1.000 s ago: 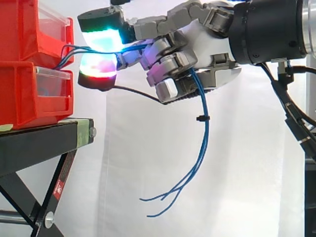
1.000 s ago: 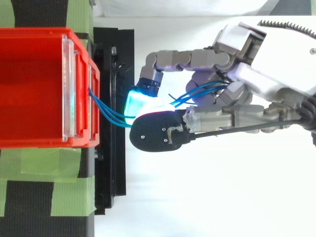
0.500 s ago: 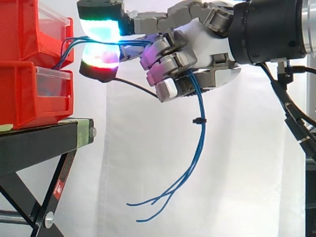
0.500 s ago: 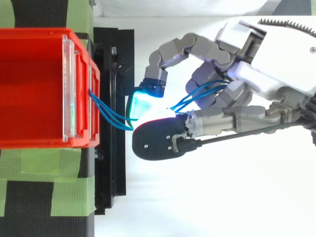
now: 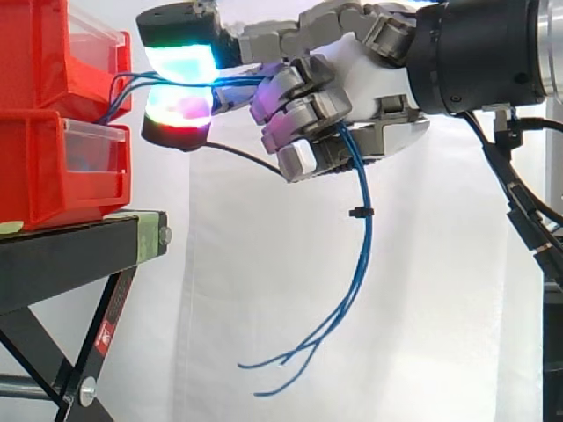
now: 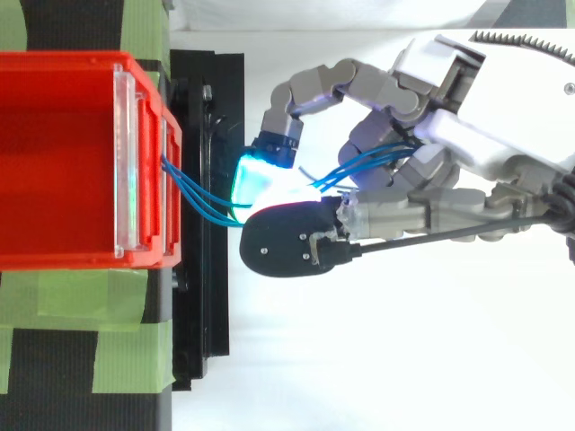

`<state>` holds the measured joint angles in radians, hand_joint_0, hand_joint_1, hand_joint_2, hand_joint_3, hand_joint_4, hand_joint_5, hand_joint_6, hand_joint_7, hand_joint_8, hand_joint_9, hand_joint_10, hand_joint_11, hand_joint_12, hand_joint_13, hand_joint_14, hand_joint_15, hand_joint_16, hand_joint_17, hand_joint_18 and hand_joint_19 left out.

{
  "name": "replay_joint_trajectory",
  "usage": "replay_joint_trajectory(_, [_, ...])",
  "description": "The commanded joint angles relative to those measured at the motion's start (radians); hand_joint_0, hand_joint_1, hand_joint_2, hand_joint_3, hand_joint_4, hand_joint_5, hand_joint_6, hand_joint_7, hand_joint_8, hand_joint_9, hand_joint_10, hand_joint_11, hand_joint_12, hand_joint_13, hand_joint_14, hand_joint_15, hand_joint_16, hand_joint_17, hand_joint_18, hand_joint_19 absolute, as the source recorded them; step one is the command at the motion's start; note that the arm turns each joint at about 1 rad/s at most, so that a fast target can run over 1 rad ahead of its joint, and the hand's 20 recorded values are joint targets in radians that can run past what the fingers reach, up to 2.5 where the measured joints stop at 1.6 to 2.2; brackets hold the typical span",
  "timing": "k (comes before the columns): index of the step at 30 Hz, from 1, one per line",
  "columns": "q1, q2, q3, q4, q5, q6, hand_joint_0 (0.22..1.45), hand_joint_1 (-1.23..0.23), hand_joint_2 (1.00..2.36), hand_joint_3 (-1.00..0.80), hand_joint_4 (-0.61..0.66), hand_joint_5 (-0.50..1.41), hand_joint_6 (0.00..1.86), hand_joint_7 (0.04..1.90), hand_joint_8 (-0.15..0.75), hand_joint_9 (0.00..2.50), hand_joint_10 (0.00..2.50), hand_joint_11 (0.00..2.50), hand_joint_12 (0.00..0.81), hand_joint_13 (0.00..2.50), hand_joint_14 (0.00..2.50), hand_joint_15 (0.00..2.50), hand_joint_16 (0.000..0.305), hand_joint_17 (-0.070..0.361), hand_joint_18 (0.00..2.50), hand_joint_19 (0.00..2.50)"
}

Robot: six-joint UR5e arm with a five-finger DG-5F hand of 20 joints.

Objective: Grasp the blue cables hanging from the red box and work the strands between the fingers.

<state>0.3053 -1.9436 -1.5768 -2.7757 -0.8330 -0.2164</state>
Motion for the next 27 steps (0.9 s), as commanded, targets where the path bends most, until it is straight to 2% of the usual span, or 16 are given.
replay_joint_trajectory(1, [0.000, 0.000, 0.000, 0.001, 0.000, -0.001, 0.99, -0.82, 1.01, -0.10, 0.11, -0.09, 1.53, 1.05, 0.556, 1.86, 2.50, 2.50, 0.692, 2.11, 2.50, 1.81, 0.255, 0.192, 2.50, 0.78])
replay_joint_trajectory(3, [0.001, 0.000, 0.000, 0.001, 0.000, -0.001, 0.90, -0.81, 1.01, -0.42, 0.12, -0.10, 1.52, 1.10, 0.556, 1.86, 2.50, 2.50, 0.692, 2.11, 2.50, 1.81, 0.255, 0.192, 2.50, 0.78])
replay_joint_trajectory(4, [0.000, 0.000, 0.000, 0.001, 0.000, -0.001, 0.91, -0.81, 1.02, -0.43, 0.11, -0.08, 1.53, 1.10, 0.556, 1.86, 2.50, 2.50, 0.692, 2.11, 2.50, 1.81, 0.255, 0.192, 2.50, 0.78])
replay_joint_trajectory(6, [0.000, 0.000, 0.000, 0.001, 0.000, -0.001, 1.14, -0.80, 1.00, -0.02, 0.05, -0.09, 1.58, 1.17, 0.556, 1.86, 2.50, 2.50, 0.692, 2.11, 2.50, 1.81, 0.255, 0.192, 2.50, 0.78])
replay_joint_trajectory(8, [0.000, 0.000, 0.000, 0.001, 0.000, -0.001, 1.29, -0.66, 1.00, 0.06, 0.11, 0.05, 1.52, 1.15, 0.556, 1.86, 2.50, 2.50, 0.692, 2.11, 2.50, 1.81, 0.255, 0.192, 2.50, 0.78])
replay_joint_trajectory(11, [0.000, 0.000, 0.001, 0.001, 0.000, -0.001, 1.30, -0.64, 1.01, -0.07, 0.17, 0.19, 1.34, 1.17, 0.556, 1.86, 2.50, 2.50, 0.692, 2.11, 2.50, 1.81, 0.255, 0.192, 2.50, 0.78])
replay_joint_trajectory(13, [0.000, 0.000, 0.000, 0.001, 0.000, -0.001, 1.20, -0.66, 1.00, -0.11, 0.21, 0.28, 0.93, 1.24, 0.556, 1.86, 2.50, 2.50, 0.692, 2.11, 2.50, 1.81, 0.255, 0.192, 2.50, 0.78])
replay_joint_trajectory(14, [0.000, 0.000, 0.000, 0.001, 0.000, -0.001, 1.09, -0.65, 1.03, -0.15, 0.24, 0.34, 0.56, 1.30, 0.556, 1.86, 2.50, 2.50, 0.692, 2.11, 2.50, 1.81, 0.255, 0.192, 2.50, 0.78])
replay_joint_trajectory(15, [0.000, 0.000, 0.000, 0.001, 0.000, -0.001, 1.09, -0.64, 1.00, -0.18, 0.27, 0.41, 0.19, 1.40, 0.556, 1.86, 2.50, 2.50, 0.692, 2.11, 2.50, 1.81, 0.255, 0.192, 2.50, 0.78])
replay_joint_trajectory(17, [0.000, 0.000, 0.000, 0.001, 0.000, 0.000, 1.23, -0.64, 1.01, -0.11, 0.23, 0.56, 0.01, 1.45, 0.556, 1.86, 2.50, 2.50, 0.692, 2.11, 2.50, 1.81, 0.255, 0.192, 2.50, 0.78])
replay_joint_trajectory(18, [0.000, 0.000, 0.000, 0.001, 0.000, 0.000, 1.35, -0.65, 1.01, 0.11, 0.19, 0.70, 0.00, 1.60, 0.556, 1.86, 2.50, 2.50, 0.692, 2.11, 2.50, 1.81, 0.255, 0.192, 2.50, 0.78])
replay_joint_trajectory(20, [-0.002, 0.000, 0.000, 0.001, 0.000, 0.000, 1.41, -0.66, 1.00, 0.27, 0.10, 0.75, 0.22, 1.62, 0.556, 1.86, 2.50, 2.50, 0.692, 2.11, 2.50, 1.81, 0.255, 0.192, 2.50, 0.78])
replay_joint_trajectory(23, [0.000, 0.000, 0.000, 0.001, 0.000, -0.001, 1.40, -0.67, 1.00, 0.32, 0.10, 0.76, 0.21, 1.63, 0.556, 1.86, 2.50, 2.50, 0.692, 2.11, 2.50, 1.81, 0.255, 0.192, 2.50, 0.78])
replay_joint_trajectory(25, [-0.002, 0.000, 0.000, 0.001, 0.000, -0.001, 1.22, -0.73, 1.11, 0.23, 0.10, 0.71, 0.16, 1.60, 0.556, 1.86, 2.50, 2.50, 0.692, 2.11, 2.50, 1.81, 0.255, 0.192, 2.50, 0.78])
replay_joint_trajectory(26, [-0.002, 0.000, 0.000, 0.001, 0.000, -0.001, 0.96, -0.75, 1.39, 0.01, 0.15, 0.61, 0.21, 1.51, 0.556, 1.86, 2.50, 2.50, 0.692, 2.11, 2.50, 1.81, 0.255, 0.192, 2.50, 0.78])
replay_joint_trajectory(27, [0.000, 0.000, 0.000, 0.001, 0.000, -0.001, 0.97, -0.75, 1.28, 0.04, 0.17, 0.57, 0.22, 1.48, 0.556, 1.86, 2.50, 2.50, 0.692, 2.11, 2.50, 1.81, 0.255, 0.192, 2.50, 0.78])
